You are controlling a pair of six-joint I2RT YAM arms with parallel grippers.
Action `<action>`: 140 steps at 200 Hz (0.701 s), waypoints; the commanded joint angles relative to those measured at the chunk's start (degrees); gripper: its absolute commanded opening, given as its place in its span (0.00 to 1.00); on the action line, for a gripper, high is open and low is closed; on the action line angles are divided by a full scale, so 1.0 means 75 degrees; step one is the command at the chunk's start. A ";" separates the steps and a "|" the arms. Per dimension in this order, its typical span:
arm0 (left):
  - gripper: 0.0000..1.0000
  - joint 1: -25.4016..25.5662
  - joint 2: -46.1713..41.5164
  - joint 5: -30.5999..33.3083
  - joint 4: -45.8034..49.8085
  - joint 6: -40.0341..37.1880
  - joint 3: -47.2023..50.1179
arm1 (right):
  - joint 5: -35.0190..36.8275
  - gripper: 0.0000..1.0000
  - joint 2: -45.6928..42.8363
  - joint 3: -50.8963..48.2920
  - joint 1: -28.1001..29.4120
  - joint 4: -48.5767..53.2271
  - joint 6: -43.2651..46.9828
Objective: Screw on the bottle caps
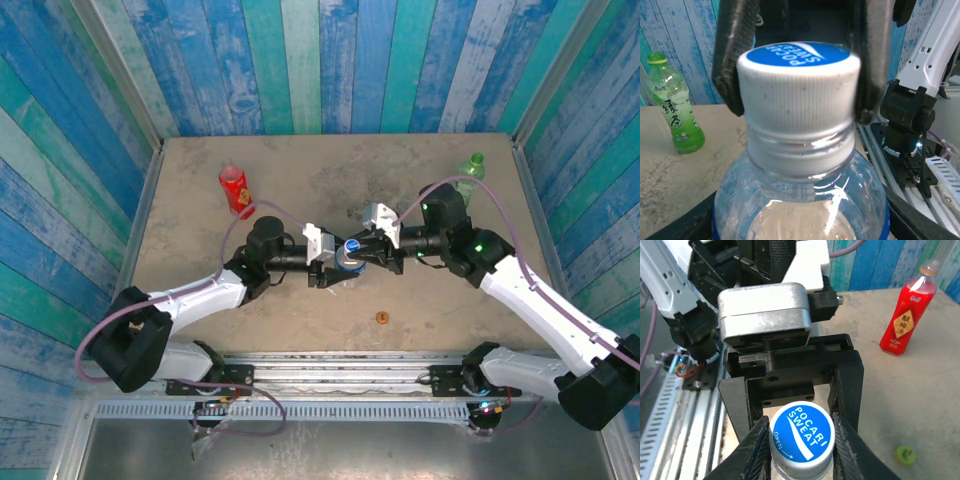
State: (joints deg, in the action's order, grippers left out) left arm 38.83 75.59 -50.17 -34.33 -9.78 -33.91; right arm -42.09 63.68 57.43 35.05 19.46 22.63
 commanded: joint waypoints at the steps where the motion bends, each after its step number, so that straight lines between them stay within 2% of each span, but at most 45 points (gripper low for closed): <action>1: 0.54 0.0015 0.0026 -0.0254 -0.0222 -0.0047 -0.0236 | -0.0122 0.23 0.0110 0.0077 -0.0030 0.0211 0.0119; 20: 0.53 0.0016 0.0000 0.0302 -0.0377 0.0061 -0.0204 | 0.0044 0.23 0.0166 0.0050 -0.0023 0.0125 -0.0149; 36: 0.52 0.0023 0.0019 0.1008 -0.0797 0.0359 -0.0166 | 0.0607 0.23 0.0248 -0.0089 -0.0006 -0.0263 -0.0861; 50: 0.51 0.0014 0.0182 0.1545 -0.0926 0.0491 -0.0314 | 0.1936 0.13 0.0340 -0.0290 0.0074 -0.0727 -0.1927; 62: 0.53 0.0025 0.0398 0.2281 -0.1072 0.0720 -0.0519 | 0.2976 0.16 0.0445 -0.0529 0.0246 -0.1090 -0.2558; 85: 0.53 0.0025 0.0943 0.3914 -0.1084 0.0962 -0.1021 | 0.5132 0.13 0.0649 -0.1110 0.0688 -0.1829 -0.3882; 97: 0.53 0.0029 0.1335 0.4590 -0.1488 0.1047 -0.1143 | 0.6157 0.13 0.0852 -0.1359 0.0999 -0.2172 -0.4450; 105: 0.52 0.0026 0.1585 0.5057 -0.1805 0.1154 -0.1214 | 0.6566 0.14 0.1056 -0.1396 0.1174 -0.2292 -0.4694; 128: 0.52 0.0026 0.2104 0.5701 -0.2549 0.1327 -0.1339 | 0.7995 0.14 0.1685 -0.1186 0.1552 -0.2183 -0.5637; 140: 0.51 0.0020 0.2141 0.5898 -0.2772 0.1414 -0.1304 | 0.8026 0.16 0.1829 -0.1198 0.1596 -0.2432 -0.5849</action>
State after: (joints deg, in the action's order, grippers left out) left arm 39.57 90.04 -16.99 -39.07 -2.66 -39.75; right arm 8.69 73.73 50.39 44.42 -4.47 -12.25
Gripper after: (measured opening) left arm 0.629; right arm 0.299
